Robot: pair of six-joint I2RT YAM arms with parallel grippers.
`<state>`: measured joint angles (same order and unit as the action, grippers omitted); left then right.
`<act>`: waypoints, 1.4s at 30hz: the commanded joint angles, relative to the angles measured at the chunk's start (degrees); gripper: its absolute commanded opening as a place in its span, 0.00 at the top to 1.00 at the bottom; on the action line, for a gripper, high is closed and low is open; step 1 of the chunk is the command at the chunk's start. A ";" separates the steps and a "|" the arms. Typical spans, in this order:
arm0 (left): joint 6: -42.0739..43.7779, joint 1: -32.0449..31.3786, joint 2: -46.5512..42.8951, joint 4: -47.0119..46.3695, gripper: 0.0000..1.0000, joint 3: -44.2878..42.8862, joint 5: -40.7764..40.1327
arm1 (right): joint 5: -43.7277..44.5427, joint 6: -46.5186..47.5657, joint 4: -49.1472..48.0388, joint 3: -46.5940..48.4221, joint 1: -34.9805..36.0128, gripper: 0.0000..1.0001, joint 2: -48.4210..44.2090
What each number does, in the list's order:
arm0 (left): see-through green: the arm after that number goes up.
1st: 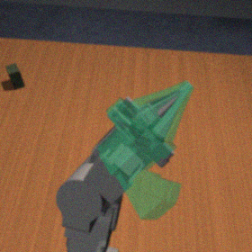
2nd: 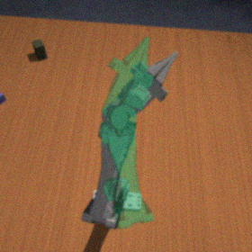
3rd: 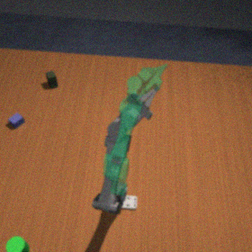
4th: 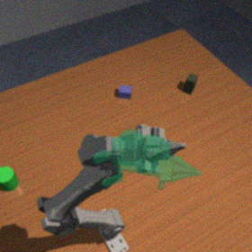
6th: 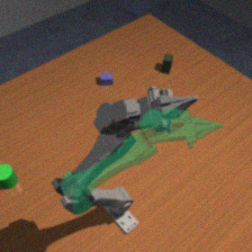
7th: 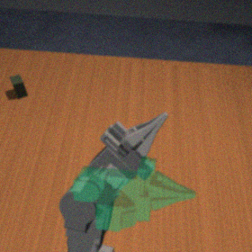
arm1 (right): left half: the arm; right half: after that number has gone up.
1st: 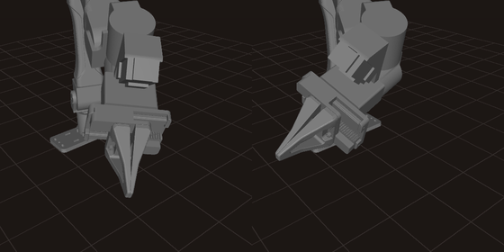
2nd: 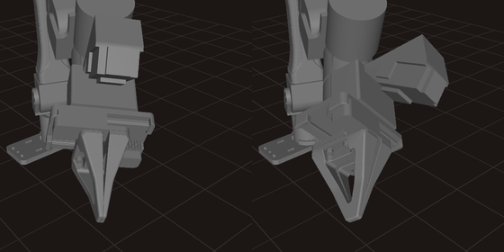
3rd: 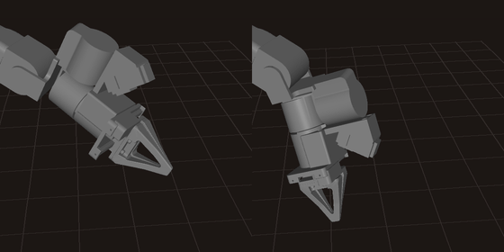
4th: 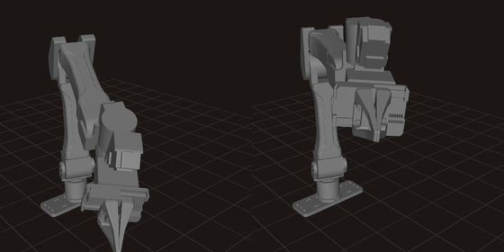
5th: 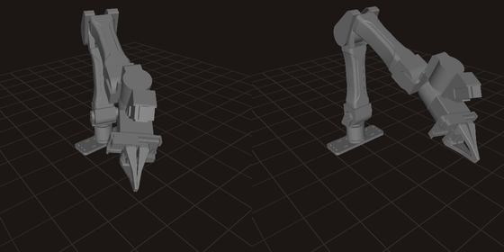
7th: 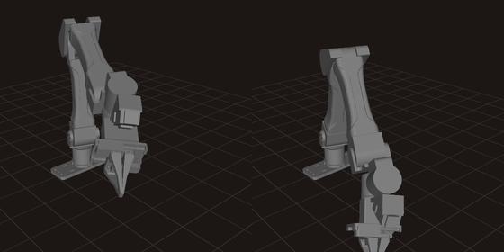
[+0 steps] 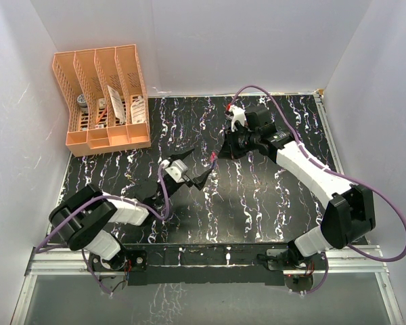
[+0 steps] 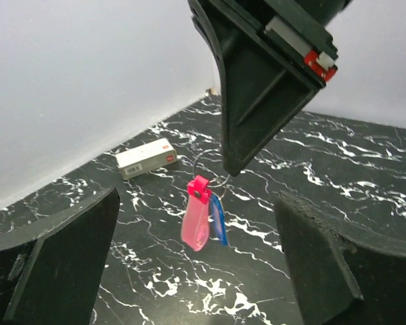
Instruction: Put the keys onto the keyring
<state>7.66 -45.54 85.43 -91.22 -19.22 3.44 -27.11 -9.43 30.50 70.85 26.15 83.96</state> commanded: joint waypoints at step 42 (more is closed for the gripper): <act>13.53 0.21 15.08 -6.75 0.02 -9.03 -6.57 | -5.30 -1.51 0.11 -5.15 0.83 1.00 -3.93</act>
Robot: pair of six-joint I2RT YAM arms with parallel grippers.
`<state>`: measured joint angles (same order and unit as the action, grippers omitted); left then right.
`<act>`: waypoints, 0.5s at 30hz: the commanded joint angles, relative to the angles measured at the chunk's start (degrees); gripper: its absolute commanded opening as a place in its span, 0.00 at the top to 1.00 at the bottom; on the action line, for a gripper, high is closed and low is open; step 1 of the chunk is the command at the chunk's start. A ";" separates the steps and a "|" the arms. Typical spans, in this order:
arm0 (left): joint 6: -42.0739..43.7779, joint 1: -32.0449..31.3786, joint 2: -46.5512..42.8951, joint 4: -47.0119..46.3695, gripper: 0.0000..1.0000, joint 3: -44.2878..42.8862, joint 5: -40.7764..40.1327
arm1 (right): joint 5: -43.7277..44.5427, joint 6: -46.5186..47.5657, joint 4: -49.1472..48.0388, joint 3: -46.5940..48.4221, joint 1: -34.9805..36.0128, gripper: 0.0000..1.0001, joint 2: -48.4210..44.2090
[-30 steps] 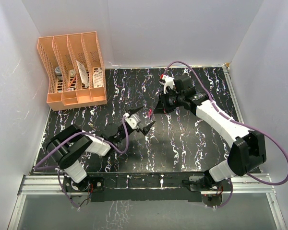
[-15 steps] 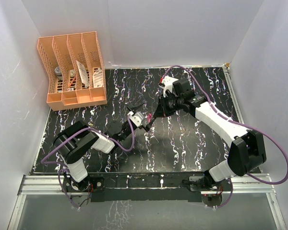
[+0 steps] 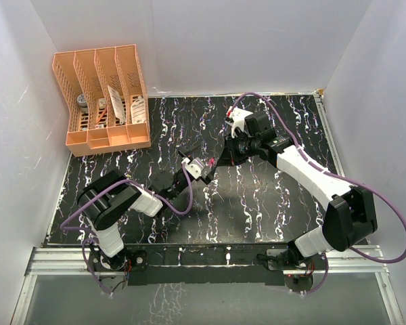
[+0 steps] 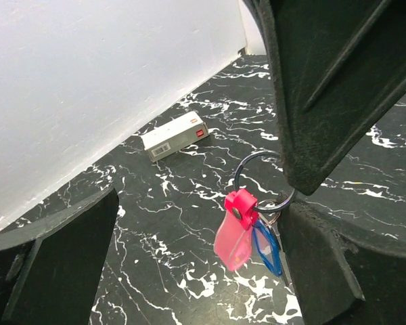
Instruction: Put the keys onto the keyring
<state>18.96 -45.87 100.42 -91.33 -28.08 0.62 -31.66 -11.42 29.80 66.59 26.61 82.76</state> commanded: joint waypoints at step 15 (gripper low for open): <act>1.70 2.62 -0.56 -8.35 0.02 0.19 -5.02 | -0.73 0.96 1.71 -2.06 0.37 1.00 -3.04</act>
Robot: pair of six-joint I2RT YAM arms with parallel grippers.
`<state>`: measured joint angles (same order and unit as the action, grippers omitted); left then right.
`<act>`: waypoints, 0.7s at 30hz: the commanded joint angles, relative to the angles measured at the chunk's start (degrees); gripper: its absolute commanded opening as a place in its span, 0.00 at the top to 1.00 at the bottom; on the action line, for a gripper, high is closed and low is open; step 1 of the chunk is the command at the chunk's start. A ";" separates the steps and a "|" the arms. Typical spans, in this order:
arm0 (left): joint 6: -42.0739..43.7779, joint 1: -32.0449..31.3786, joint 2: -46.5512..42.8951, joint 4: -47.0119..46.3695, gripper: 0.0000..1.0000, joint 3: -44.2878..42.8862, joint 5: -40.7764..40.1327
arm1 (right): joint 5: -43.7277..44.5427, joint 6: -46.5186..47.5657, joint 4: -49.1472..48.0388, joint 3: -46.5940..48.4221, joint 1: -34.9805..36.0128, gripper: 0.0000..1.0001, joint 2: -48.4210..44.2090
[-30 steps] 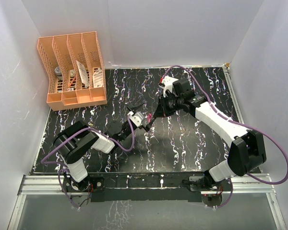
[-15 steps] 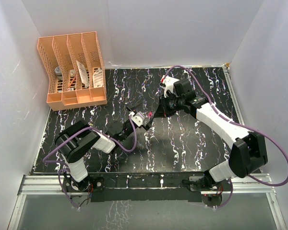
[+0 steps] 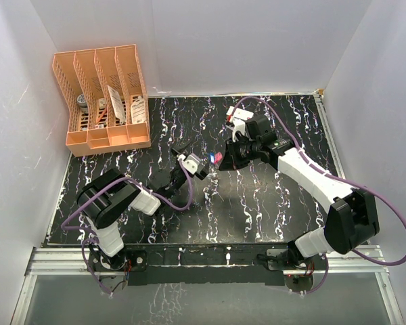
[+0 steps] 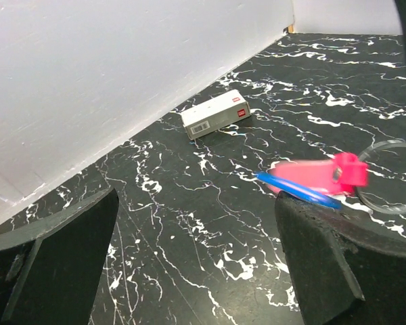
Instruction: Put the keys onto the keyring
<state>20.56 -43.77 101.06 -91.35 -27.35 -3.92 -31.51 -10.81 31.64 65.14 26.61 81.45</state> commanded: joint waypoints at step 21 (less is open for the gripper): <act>-2.58 0.53 -13.76 -3.26 0.01 6.10 0.43 | -3.37 -1.84 -2.46 -0.13 0.33 1.00 1.00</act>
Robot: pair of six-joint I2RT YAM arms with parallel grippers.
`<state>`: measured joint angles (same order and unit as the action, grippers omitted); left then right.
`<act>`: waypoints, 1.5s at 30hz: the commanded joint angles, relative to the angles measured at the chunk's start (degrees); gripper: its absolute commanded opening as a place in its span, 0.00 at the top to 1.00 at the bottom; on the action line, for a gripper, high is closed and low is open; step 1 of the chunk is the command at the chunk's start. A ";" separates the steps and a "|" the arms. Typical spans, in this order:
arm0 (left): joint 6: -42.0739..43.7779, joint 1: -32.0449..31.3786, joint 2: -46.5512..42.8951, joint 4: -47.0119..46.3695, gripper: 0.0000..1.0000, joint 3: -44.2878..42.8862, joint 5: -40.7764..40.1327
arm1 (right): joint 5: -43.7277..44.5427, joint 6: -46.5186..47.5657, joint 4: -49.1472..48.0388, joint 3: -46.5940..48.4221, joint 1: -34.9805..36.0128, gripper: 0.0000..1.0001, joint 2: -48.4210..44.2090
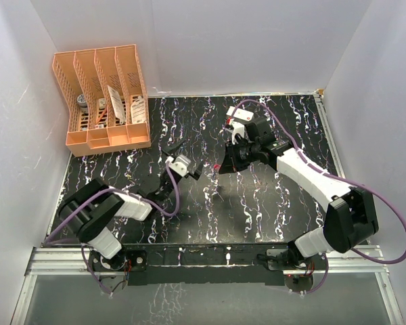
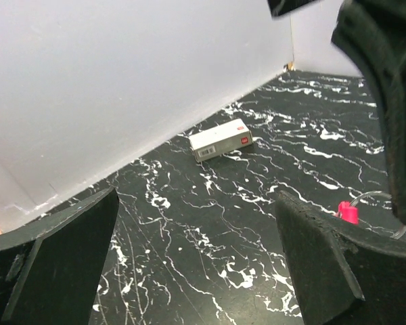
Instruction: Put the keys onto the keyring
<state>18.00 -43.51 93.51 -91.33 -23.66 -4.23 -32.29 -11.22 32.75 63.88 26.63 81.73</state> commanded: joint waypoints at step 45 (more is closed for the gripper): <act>-0.83 6.11 -5.34 2.62 0.02 2.24 18.89 | -14.18 -4.47 -5.52 3.36 0.31 1.00 2.14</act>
<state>19.03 -39.75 87.77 -84.16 -19.94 11.75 -44.97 -15.42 29.58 67.94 26.63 86.76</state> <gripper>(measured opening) 0.984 0.010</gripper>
